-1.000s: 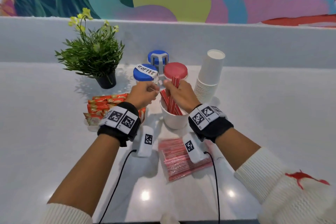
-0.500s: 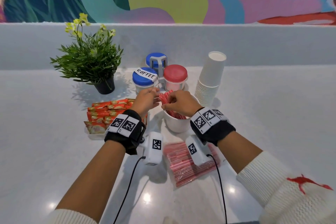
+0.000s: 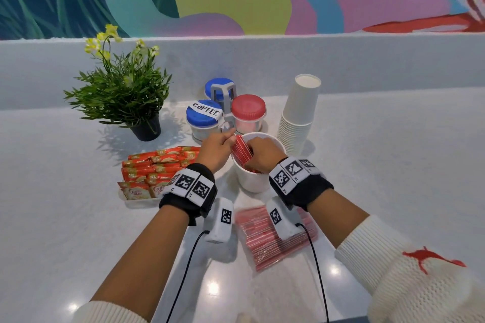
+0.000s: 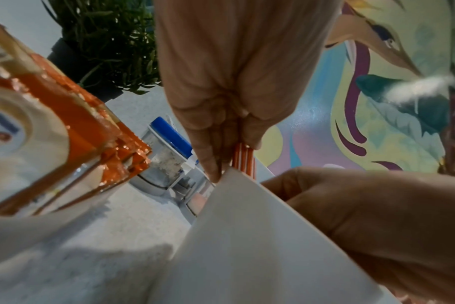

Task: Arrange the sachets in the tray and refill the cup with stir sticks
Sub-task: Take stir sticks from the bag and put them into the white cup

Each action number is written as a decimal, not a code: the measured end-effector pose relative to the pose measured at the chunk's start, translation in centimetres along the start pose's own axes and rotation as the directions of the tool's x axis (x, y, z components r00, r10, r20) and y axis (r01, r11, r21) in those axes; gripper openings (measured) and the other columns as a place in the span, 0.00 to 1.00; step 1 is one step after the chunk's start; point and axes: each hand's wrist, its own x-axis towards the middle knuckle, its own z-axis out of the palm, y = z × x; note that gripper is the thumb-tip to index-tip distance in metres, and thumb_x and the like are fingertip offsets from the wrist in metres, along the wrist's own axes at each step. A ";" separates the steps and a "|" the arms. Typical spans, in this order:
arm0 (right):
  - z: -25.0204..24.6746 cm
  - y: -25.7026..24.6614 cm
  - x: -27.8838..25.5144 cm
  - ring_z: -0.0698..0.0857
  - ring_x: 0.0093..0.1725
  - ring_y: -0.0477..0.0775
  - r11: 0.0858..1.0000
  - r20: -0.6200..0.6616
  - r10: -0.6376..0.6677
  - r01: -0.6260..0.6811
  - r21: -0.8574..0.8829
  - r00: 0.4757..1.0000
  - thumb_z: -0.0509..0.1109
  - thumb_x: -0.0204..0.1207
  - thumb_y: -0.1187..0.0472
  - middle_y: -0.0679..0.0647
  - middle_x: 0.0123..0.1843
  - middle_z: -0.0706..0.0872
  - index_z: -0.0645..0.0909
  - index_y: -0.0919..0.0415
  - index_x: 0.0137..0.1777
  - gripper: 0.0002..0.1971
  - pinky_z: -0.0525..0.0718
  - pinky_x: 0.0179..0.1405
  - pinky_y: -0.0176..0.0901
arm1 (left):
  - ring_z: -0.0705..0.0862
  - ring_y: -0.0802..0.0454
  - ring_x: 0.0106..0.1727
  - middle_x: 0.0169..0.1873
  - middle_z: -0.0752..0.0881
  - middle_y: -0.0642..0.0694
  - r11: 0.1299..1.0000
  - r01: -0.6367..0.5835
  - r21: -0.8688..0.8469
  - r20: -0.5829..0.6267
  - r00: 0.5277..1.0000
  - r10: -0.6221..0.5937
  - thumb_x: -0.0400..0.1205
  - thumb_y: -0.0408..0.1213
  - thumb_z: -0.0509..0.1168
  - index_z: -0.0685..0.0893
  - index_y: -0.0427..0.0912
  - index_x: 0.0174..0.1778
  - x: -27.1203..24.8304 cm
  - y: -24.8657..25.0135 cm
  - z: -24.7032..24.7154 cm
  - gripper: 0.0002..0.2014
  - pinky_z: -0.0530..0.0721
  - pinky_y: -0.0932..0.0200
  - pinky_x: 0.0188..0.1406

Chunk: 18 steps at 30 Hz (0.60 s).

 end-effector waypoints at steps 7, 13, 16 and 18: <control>0.5 0.2 0.1 0.83 0.57 0.61 0.994 -0.108 -0.096 0.101 0.042 0.990 0.69 0.74 0.62 0.62 0.56 0.86 0.81 0.65 0.57 0.13 0.77 0.60 0.49 | 0.75 0.45 0.72 0.73 0.75 0.40 0.995 -0.047 0.090 -0.054 0.997 0.052 0.87 0.36 0.54 0.74 0.36 0.72 -0.7 0.5 0.0 0.19 0.70 0.57 0.72; -0.5 1.6 -0.5 0.81 0.64 0.59 0.988 -0.133 -0.055 0.073 0.134 0.990 0.69 0.73 0.67 0.60 0.65 0.83 0.77 0.64 0.68 0.21 0.76 0.66 0.46 | 0.78 0.48 0.56 0.55 0.82 0.38 0.989 -0.032 0.148 0.016 0.999 0.030 0.88 0.40 0.48 0.81 0.44 0.51 -1.6 0.5 0.6 0.15 0.67 0.64 0.52; -1.8 3.4 -1.4 0.82 0.56 0.55 0.952 -0.211 -0.014 0.078 0.296 0.977 0.70 0.73 0.69 0.60 0.64 0.83 0.77 0.66 0.66 0.21 0.76 0.57 0.38 | 0.69 0.44 0.76 0.74 0.72 0.41 0.987 -0.022 0.160 0.018 1.000 0.020 0.88 0.46 0.44 0.68 0.42 0.76 -2.0 0.8 0.7 0.23 0.65 0.52 0.74; -2.8 5.0 -2.0 0.80 0.49 0.51 0.917 -0.292 0.057 0.066 0.394 0.955 0.72 0.71 0.70 0.60 0.58 0.86 0.81 0.67 0.61 0.17 0.75 0.52 0.33 | 0.61 0.46 0.81 0.79 0.65 0.43 0.977 -0.105 0.183 -0.044 0.992 0.115 0.88 0.43 0.46 0.61 0.42 0.80 -2.5 1.6 1.1 0.23 0.57 0.52 0.78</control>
